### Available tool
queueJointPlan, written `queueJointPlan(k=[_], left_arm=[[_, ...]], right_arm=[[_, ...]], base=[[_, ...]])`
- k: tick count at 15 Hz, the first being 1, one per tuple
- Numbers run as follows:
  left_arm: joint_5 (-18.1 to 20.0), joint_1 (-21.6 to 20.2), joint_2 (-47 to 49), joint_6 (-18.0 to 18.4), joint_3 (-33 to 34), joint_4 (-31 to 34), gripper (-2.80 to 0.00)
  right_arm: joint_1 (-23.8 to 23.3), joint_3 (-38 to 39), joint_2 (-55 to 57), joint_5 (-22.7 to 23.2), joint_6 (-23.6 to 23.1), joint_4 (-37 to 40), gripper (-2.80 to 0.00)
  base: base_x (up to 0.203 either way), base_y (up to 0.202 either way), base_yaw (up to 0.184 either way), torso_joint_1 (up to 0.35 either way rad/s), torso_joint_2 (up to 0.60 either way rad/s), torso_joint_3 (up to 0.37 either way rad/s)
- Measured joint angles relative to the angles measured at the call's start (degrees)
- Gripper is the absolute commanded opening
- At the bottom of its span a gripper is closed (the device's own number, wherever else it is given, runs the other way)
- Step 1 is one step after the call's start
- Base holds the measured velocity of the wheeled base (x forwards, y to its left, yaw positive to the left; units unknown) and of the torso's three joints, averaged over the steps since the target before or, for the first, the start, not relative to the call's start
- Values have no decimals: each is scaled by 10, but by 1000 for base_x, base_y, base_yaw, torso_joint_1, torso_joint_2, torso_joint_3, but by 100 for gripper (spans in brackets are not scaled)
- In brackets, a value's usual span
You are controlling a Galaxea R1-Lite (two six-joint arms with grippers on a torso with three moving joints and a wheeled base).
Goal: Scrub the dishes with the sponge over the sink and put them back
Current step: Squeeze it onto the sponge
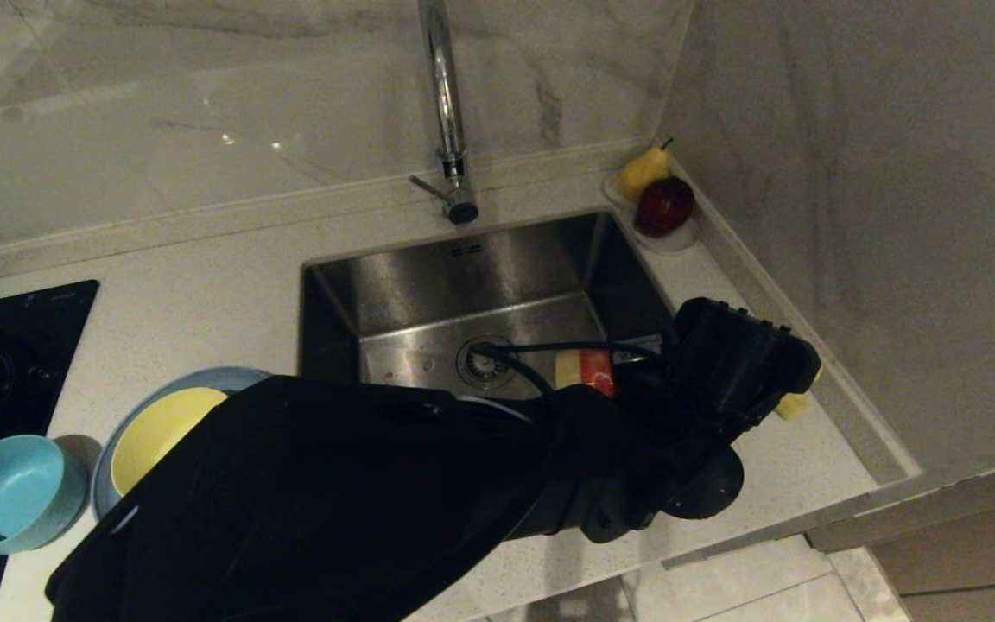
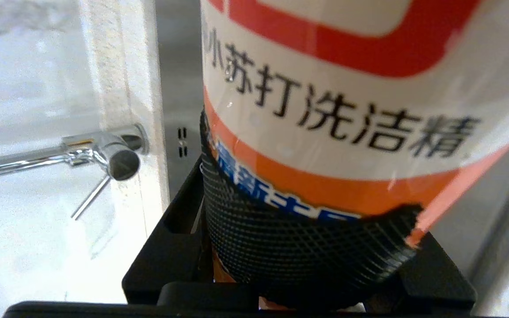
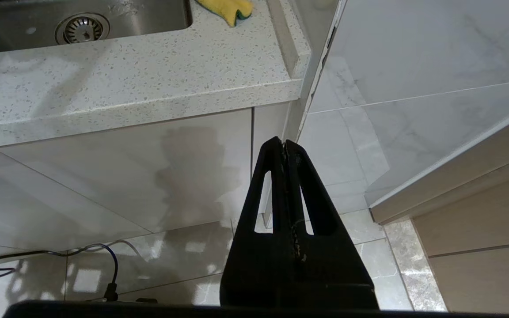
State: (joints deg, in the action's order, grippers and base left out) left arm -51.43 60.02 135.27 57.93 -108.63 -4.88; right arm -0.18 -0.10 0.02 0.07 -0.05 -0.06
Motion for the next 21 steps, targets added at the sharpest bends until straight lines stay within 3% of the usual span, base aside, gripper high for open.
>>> queueJointPlan(k=[2,4,10,21], left_arm=[[-1,0,4,9,-1,-18,-280],[-13,0,5,44,-2,-41,-280],[-77,-2,14,125,-1,-78,-280],[-92,-11,51,159,-1,-137,-280]], right_arm=[[0,0,0,0,0,0,-280],[0,0,0,0,0,0,-280],[0,0,0,0,0,0,-280],[0,0,0,0,0,0,-280]], base=[[0,0,0,0,0,0],[0,0,0,0,0,0],[0,0,0,0,0,0],[0,0,0,0,0,0]])
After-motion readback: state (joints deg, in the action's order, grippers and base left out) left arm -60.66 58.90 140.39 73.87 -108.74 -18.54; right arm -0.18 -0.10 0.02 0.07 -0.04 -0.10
